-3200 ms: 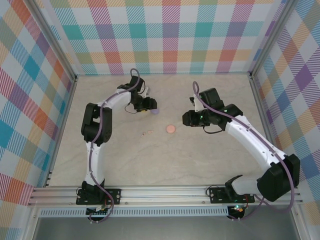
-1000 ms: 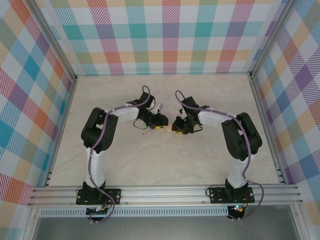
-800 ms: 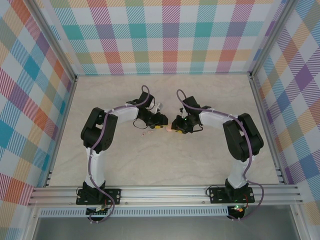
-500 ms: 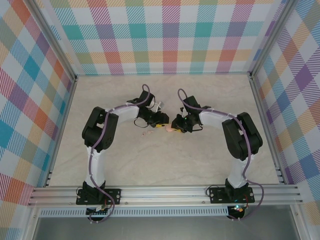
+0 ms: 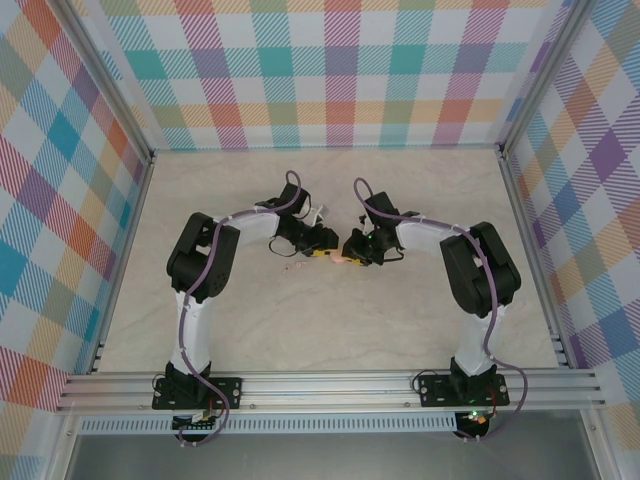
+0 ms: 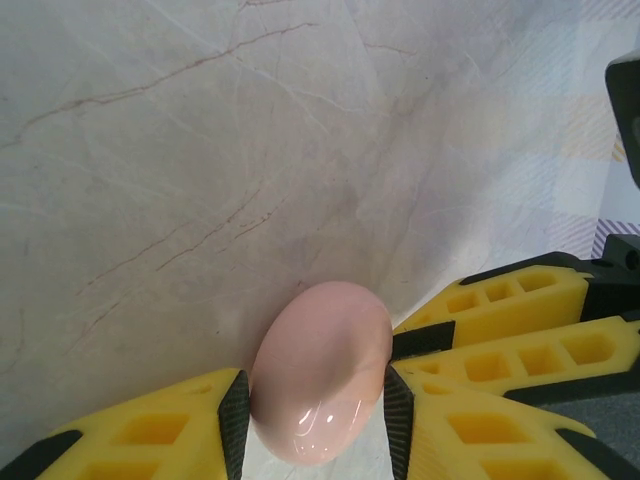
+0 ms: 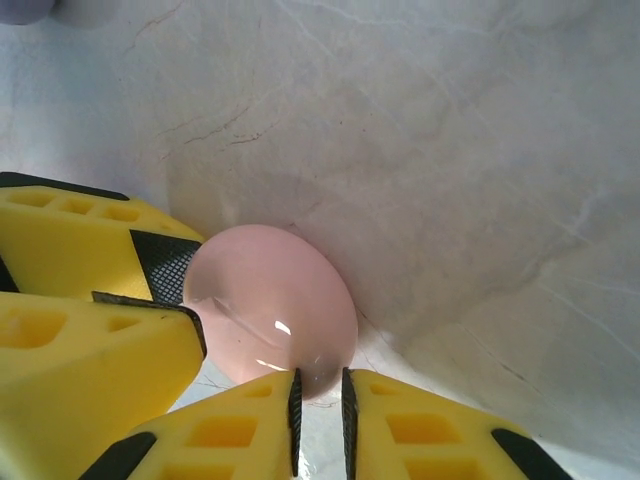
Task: Insert wireless bluetooth earbuds into charging case
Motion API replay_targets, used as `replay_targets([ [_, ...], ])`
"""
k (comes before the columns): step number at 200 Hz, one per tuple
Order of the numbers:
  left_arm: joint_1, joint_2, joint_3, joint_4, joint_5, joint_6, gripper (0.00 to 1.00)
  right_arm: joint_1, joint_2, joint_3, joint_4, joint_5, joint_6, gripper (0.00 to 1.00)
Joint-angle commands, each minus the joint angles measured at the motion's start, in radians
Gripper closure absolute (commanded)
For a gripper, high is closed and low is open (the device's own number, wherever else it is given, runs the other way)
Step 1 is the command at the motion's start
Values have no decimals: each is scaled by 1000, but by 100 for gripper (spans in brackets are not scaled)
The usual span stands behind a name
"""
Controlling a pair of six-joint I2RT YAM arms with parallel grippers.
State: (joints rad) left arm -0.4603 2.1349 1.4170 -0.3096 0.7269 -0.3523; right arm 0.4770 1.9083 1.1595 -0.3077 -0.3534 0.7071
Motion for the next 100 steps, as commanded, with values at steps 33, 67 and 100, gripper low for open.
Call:
replay_targets([
  [33, -2, -19, -43, 24, 88, -40, 59, -5, 40, 20, -40, 26, -15, 81],
  [67, -3, -22, -59, 93, 111, -78, 62, -5, 46, 23, -44, 25, -21, 81],
  [100, -2, -17, -78, 165, 133, -132, 64, -5, 43, 25, -48, 27, -29, 81],
])
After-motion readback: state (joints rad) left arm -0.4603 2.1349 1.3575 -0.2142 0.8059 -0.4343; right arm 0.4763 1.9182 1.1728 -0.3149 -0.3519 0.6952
